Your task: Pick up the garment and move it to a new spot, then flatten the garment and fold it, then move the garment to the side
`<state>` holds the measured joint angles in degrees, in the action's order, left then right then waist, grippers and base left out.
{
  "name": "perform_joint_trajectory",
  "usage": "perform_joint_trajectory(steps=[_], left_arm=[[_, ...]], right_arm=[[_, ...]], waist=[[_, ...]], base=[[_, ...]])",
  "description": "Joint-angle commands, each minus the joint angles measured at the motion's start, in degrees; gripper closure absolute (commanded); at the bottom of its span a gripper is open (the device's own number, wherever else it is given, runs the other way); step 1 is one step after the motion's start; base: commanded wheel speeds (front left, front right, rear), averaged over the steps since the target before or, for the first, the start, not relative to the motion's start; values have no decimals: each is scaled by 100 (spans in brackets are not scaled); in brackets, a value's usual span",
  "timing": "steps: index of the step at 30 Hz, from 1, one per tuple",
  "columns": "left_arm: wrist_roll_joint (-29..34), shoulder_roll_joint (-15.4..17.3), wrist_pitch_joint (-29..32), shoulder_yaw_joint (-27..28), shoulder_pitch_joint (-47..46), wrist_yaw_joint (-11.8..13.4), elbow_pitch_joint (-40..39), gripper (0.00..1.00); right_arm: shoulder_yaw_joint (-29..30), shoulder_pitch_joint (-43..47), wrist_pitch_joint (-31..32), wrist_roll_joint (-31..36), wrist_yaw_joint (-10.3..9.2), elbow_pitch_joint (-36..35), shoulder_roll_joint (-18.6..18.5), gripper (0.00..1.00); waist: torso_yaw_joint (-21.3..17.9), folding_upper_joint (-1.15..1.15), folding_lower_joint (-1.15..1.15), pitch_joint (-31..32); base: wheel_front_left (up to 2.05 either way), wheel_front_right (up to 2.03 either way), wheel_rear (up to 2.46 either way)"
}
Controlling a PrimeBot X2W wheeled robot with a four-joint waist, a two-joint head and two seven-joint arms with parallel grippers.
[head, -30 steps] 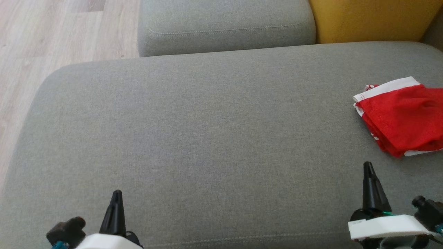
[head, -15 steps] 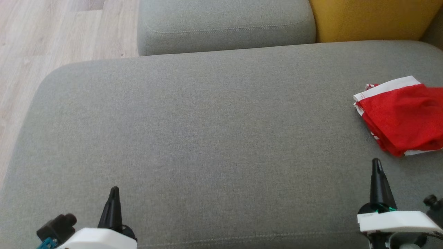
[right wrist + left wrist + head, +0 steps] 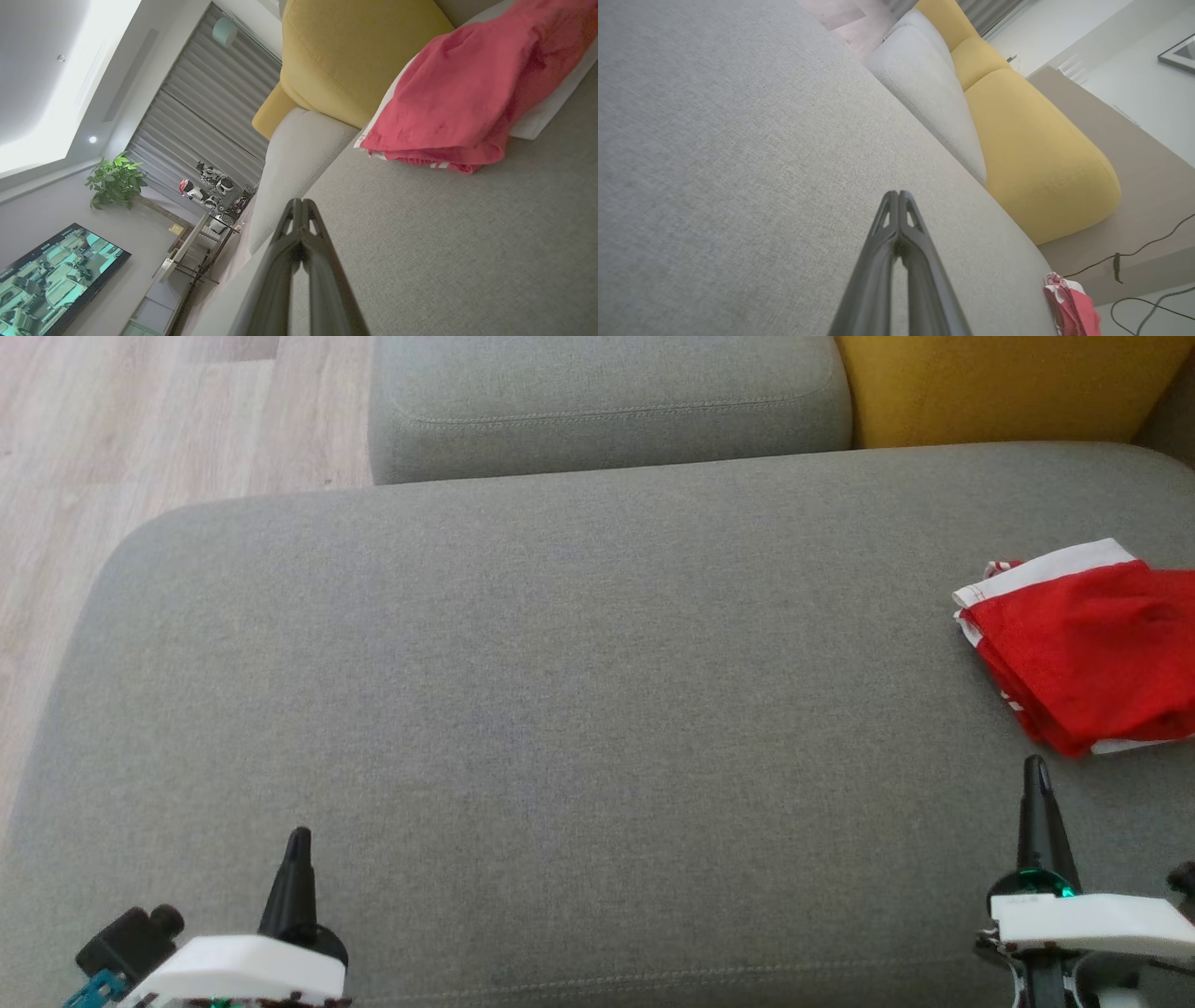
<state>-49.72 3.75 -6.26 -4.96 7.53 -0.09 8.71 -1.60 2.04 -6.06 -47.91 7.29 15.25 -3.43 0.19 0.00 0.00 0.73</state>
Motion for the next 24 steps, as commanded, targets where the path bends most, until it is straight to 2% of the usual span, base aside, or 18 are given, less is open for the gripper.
perform_joint_trajectory(steps=[1, 24], left_arm=[[-187, 103, 38, 150, -357, -76, -150, 100], [-1802, 111, 412, 413, -729, -325, 100, 100]], right_arm=[[-16, -306, 51, -216, 14, -179, -118, 100], [190, -491, 419, -1882, 17, -164, -128, 100]], waist=[[0, 0, 0, -2], [-7, 0, 0, -35]], base=[[0, 0, 0], [0, 0, 0]])
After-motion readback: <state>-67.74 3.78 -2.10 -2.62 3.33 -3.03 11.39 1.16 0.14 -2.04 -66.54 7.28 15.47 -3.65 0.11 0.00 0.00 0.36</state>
